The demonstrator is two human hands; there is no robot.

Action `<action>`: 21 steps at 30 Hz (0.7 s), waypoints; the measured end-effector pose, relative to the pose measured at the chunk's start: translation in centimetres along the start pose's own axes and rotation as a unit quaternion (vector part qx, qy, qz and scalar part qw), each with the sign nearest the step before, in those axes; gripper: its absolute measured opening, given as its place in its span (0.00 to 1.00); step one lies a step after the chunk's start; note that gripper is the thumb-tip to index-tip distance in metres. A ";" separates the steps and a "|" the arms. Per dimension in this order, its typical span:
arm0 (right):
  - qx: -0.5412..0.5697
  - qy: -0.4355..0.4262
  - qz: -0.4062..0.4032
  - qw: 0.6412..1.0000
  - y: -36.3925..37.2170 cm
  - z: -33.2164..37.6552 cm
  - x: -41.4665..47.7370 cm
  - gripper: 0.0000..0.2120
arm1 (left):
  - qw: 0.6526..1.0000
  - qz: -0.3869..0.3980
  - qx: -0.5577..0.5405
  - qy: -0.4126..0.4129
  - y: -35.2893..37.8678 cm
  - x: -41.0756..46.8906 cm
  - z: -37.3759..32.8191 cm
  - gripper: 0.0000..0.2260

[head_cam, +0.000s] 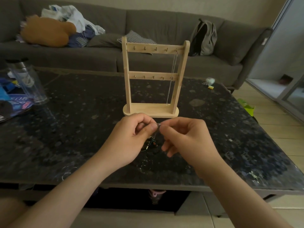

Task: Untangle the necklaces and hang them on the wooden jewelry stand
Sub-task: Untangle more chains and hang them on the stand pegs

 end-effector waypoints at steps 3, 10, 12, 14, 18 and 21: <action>-0.005 0.001 0.004 1.000 0.3 -0.2 0.0 0.07 | 1.000 0.008 0.003 0.010 -0.1 0.0 -0.1 0.07; 0.008 -0.024 -0.006 1.000 0.4 0.1 -0.1 0.03 | 0.999 0.035 -0.035 0.009 0.4 -0.1 -0.2 0.08; -0.016 -0.047 -0.019 0.999 0.0 0.4 -0.1 0.05 | 0.999 0.030 -0.030 0.006 0.4 -0.1 -0.1 0.08; -0.028 -0.055 -0.020 0.998 -0.1 0.6 -0.2 0.05 | 1.000 0.027 -0.004 0.015 0.3 -0.1 -0.2 0.07; -0.056 -0.053 -0.008 0.997 0.1 0.5 -0.2 0.04 | 0.996 0.025 0.074 0.038 0.5 -0.3 -0.7 0.05; -0.101 -0.053 -0.004 0.993 0.2 0.3 0.0 0.05 | 0.988 0.022 0.136 0.063 0.7 -0.5 -1.2 0.05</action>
Point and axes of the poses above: each hand's wrist, its own x-axis towards the middle knuckle, its own y-axis out of the palm, z = x × y, the point moved 10 cm from there along x, towards the middle knuckle, and after that the axes turned 8 degrees about -x, right-handed, at the moved point
